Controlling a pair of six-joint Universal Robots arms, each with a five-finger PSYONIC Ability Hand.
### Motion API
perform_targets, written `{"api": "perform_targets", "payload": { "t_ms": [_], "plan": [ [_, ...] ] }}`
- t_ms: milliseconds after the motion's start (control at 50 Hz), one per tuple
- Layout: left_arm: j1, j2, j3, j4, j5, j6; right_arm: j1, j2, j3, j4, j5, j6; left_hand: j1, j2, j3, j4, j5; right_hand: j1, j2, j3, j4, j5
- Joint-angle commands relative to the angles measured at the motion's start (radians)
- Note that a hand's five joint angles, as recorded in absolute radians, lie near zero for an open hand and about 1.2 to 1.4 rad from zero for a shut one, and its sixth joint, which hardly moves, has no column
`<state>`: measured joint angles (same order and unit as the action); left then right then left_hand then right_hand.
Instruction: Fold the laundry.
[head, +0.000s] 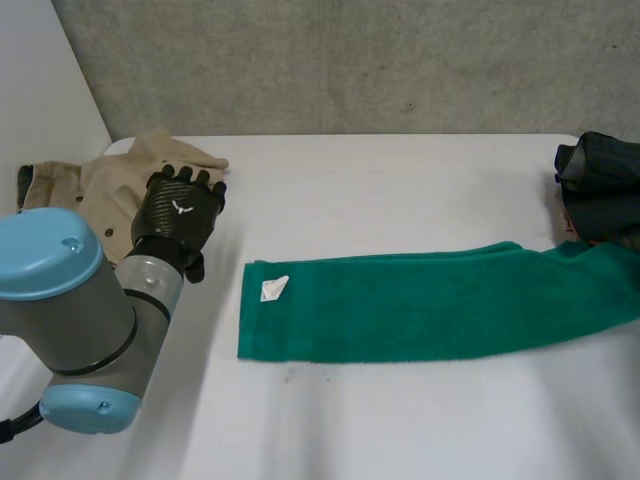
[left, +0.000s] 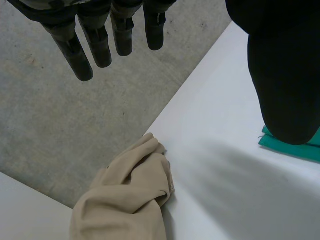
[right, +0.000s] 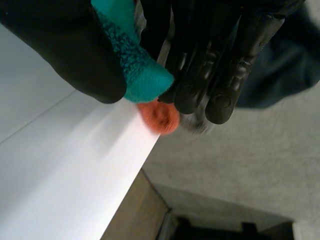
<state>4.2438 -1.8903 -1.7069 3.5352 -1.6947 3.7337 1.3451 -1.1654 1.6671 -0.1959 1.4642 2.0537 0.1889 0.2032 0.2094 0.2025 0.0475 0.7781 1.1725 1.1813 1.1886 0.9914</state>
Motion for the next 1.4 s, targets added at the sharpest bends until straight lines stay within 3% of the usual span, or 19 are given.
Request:
{"api": "perform_targets", "payload": {
  "t_ms": [20,160,260,360,500,580,660,700,800,840,860,960,1040,1260,1400],
  "plan": [
    [0.008,0.042,-0.026,-0.002,0.000,-0.001,0.185,-0.008,-0.056,-0.005,-0.011,0.065,-0.014,-0.029,-0.035,-0.028,-0.048,0.618,0.224,0.215,0.208,0.230],
    [0.054,0.112,-0.056,-0.002,-0.002,-0.005,0.575,0.000,-0.154,-0.051,-0.065,0.108,-0.014,-0.029,-0.035,-0.028,-0.048,0.618,0.224,0.215,0.208,0.230],
    [0.070,0.137,-0.065,-0.002,-0.002,-0.044,0.820,0.105,-0.220,-0.169,-0.180,0.124,-0.014,-0.029,-0.035,-0.028,-0.048,0.618,0.224,0.215,0.208,0.230],
    [0.070,0.145,-0.074,-0.004,0.000,-0.093,0.980,0.223,-0.276,-0.255,-0.251,0.151,-0.014,-0.029,-0.035,-0.028,-0.048,0.618,0.224,0.215,0.208,0.230],
    [0.070,0.135,-0.074,-0.002,0.003,-0.100,1.065,0.378,-0.320,-0.257,-0.274,0.152,-0.014,-0.029,-0.035,-0.028,-0.048,0.618,0.224,0.215,0.208,0.230],
    [0.064,0.128,-0.071,0.001,0.003,-0.098,1.057,0.359,-0.310,-0.252,-0.257,0.167,-0.014,-0.029,-0.035,-0.028,-0.048,0.578,0.184,0.175,0.168,0.191],
    [0.058,0.123,-0.062,0.004,0.003,-0.097,1.037,0.270,-0.271,-0.249,-0.237,0.253,-0.014,-0.029,-0.035,-0.028,-0.048,-0.517,-0.911,-0.920,-0.927,-0.905],
    [0.054,0.120,-0.059,0.005,0.003,-0.097,0.998,0.224,-0.254,-0.247,-0.199,0.311,-0.014,-0.029,-0.035,-0.028,-0.048,-0.581,-0.976,-0.985,-0.992,-0.969],
    [0.039,0.109,-0.043,0.005,0.003,-0.097,0.820,0.046,-0.195,-0.188,0.074,0.628,-0.014,-0.029,-0.035,-0.028,-0.048,-0.558,-0.953,-0.962,-0.969,-0.946],
    [0.028,0.109,-0.042,0.007,0.003,-0.097,0.764,0.014,-0.190,-0.128,0.128,0.721,-0.014,-0.029,-0.035,-0.028,-0.048,-0.526,-0.920,-0.929,-0.936,-0.914],
    [0.024,0.108,-0.042,0.007,0.001,-0.097,0.679,-0.008,-0.191,-0.037,0.134,0.800,-0.014,-0.029,-0.035,-0.028,-0.048,-0.453,-0.848,-0.856,-0.864,-0.841],
    [0.008,0.100,-0.043,0.007,0.003,-0.097,0.453,0.032,-0.210,0.197,0.020,0.898,-0.014,-0.029,-0.035,-0.028,-0.048,-0.373,-0.768,-0.777,-0.784,-0.761],
    [0.001,0.070,-0.045,0.005,0.001,-0.097,0.373,0.111,-0.225,0.207,-0.054,0.890,-0.014,-0.029,-0.035,-0.028,-0.048,-0.350,-0.744,-0.753,-0.760,-0.738],
    [-0.012,0.063,-0.048,0.007,0.001,-0.098,0.321,0.283,-0.323,0.151,-0.038,0.838,-0.014,-0.029,-0.035,-0.028,-0.048,-0.244,-0.638,-0.647,-0.655,-0.632],
    [-0.010,0.063,-0.048,0.007,0.003,-0.098,0.318,0.316,-0.340,0.125,0.001,0.809,-0.014,-0.029,-0.035,-0.028,-0.048,0.005,-0.389,-0.398,-0.405,-0.383]
  ]
}}
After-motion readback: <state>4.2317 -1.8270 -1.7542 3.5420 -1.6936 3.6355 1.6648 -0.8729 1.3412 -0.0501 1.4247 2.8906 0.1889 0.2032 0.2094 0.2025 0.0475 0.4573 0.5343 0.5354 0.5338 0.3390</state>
